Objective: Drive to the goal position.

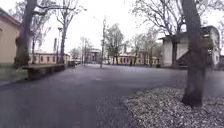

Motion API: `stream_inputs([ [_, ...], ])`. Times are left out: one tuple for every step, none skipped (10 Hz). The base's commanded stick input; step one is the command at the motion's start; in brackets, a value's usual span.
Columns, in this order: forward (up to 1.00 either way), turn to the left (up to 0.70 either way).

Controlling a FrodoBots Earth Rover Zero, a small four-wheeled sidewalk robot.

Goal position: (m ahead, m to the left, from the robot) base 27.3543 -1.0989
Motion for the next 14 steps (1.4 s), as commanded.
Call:
stream_inputs([
  [0.85, 0.34],
  [0.85, 0.34],
  [0.85, 0.17],
  [0.85, 0.00],
  [0.85, 0.00],
  [0.85, 0.00],
  [0.85, 0.00],
  [0.85, 0.00],
  [0.85, 0.00],
  [0.85, 0.00],
  [0.85, 0.00],
  [0.85, 0.00],
  [0.85, 0.00],
  [0.85, 0.00],
])
